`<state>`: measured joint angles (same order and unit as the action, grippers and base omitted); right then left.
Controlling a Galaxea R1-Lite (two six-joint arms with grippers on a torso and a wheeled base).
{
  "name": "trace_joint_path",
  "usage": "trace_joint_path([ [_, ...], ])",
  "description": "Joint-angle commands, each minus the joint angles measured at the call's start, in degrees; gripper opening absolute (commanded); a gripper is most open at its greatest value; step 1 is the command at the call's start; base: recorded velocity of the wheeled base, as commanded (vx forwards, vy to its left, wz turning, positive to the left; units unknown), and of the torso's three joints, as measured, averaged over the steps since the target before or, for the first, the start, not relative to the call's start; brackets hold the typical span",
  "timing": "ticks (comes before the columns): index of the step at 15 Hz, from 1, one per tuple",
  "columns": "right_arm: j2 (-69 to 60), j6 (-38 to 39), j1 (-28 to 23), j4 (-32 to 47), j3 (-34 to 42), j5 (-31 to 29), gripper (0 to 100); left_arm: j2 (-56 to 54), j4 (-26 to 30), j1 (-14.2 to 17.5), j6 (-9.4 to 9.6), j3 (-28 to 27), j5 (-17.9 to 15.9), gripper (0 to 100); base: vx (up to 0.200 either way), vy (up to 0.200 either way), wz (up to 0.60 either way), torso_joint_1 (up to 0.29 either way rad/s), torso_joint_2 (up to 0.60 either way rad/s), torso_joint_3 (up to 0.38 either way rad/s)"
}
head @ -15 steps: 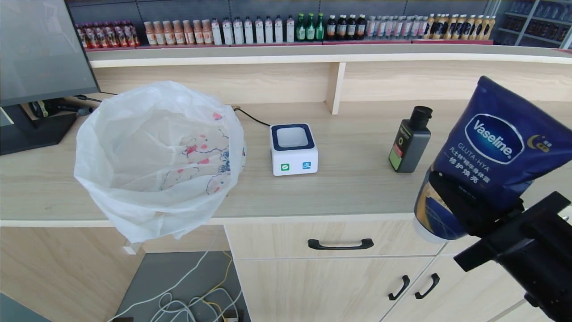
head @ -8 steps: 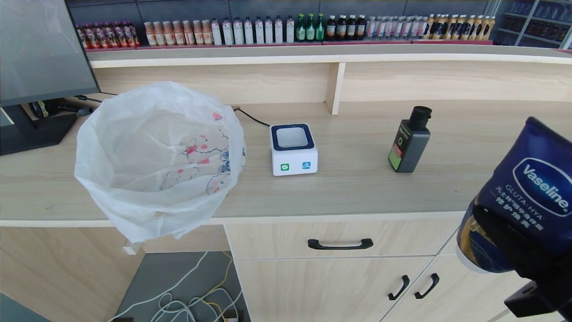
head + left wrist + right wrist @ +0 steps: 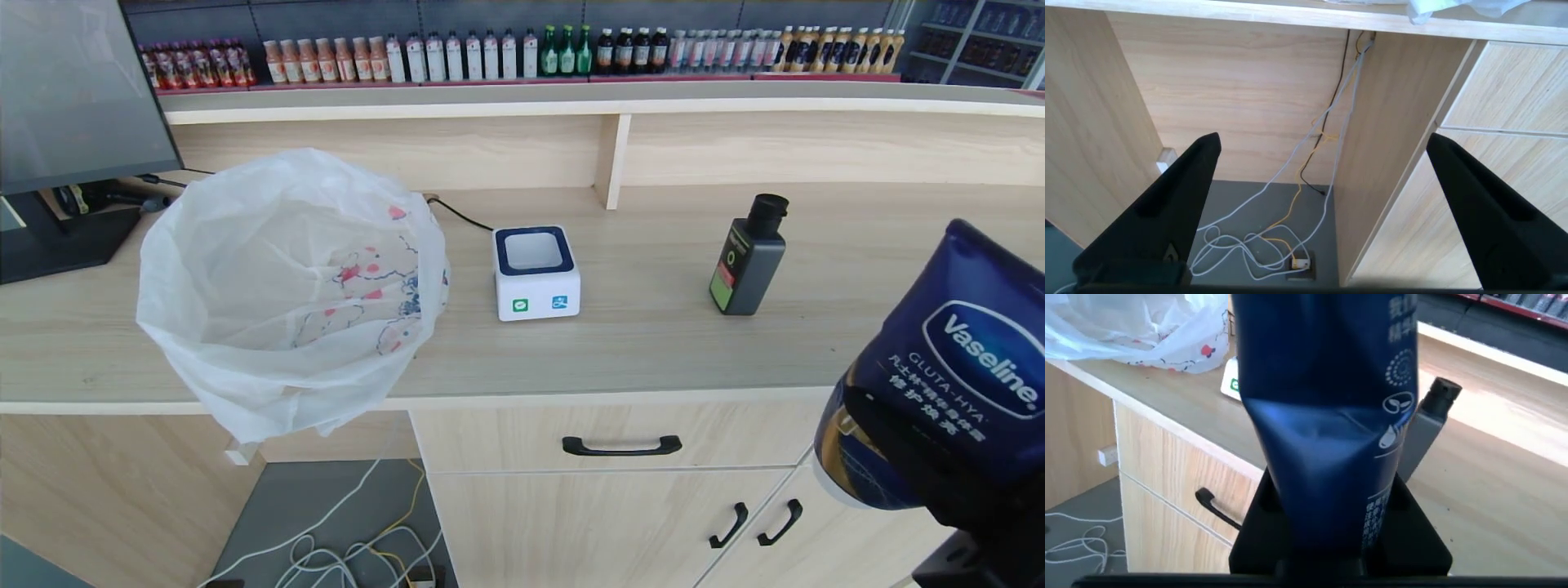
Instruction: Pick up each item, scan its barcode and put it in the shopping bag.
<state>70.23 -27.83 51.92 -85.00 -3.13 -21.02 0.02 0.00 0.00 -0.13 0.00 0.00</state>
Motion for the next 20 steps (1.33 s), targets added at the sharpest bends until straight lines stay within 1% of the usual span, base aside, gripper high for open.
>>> trace_joint_path([
  [1,6.9,0.0,5.5,-0.1,-6.2,0.0,0,0.0,0.0,0.0,-0.04,0.0,0.0,100,0.000,0.000,0.00,0.000,0.00,0.000],
  [3,11.3,-0.6,8.0,-0.2,-9.4,-0.2,0,0.0,0.0,-0.1,-0.04,0.0,0.0,100,0.000,0.000,0.00,0.000,0.00,0.000],
  [5,13.3,-2.7,10.0,-0.2,-10.0,-0.1,0,0.0,0.0,0.0,-0.04,0.0,0.0,100,0.000,0.000,0.00,0.000,0.00,0.000],
  [6,14.5,-4.9,13.2,-0.2,-9.1,-0.2,0,0.0,0.0,0.0,-0.04,0.0,0.0,100,0.000,0.000,0.00,0.000,0.00,0.000],
  [8,15.6,-7.8,15.6,-0.5,-8.1,-0.2,0,0.0,0.0,0.0,-0.04,0.0,0.0,100,0.000,0.000,0.00,0.000,0.00,0.000],
  [10,15.0,-11.9,18.1,-0.6,-4.7,-0.2,0,0.0,0.0,0.0,-0.04,0.0,0.0,100,0.000,0.000,0.00,0.000,0.00,0.000],
  [12,14.1,-14.0,18.4,-0.7,-1.4,-0.1,0,0.0,0.0,0.0,-0.04,0.0,0.0,100,0.000,0.000,0.00,0.000,0.00,0.000],
  [13,14.5,-15.3,18.7,-0.7,-1.4,0.2,0,0.0,0.0,0.0,-0.04,0.0,0.0,100,0.000,0.000,0.00,0.000,0.00,0.000],
  [15,14.7,-20.2,18.8,-0.7,-1.6,3.8,0,0.0,0.0,0.0,-0.04,0.0,0.0,100,0.000,0.000,0.00,0.000,0.00,0.000],
  [17,14.8,-26.4,18.7,-1.3,-3.0,5.4,0,0.0,0.0,-0.1,-0.04,0.0,0.0,100,0.000,0.000,0.00,0.000,0.00,0.000],
  [19,15.9,-28.0,17.8,-1.5,-4.8,8.2,0,0.0,0.0,0.0,-0.04,0.0,0.0,100,0.000,0.000,0.00,0.000,0.00,0.000],
  [20,15.9,-30.2,17.7,-1.5,-5.0,10.5,0,0.0,0.0,0.0,-0.04,0.0,0.0,100,0.000,0.000,0.00,0.000,0.00,0.000],
])
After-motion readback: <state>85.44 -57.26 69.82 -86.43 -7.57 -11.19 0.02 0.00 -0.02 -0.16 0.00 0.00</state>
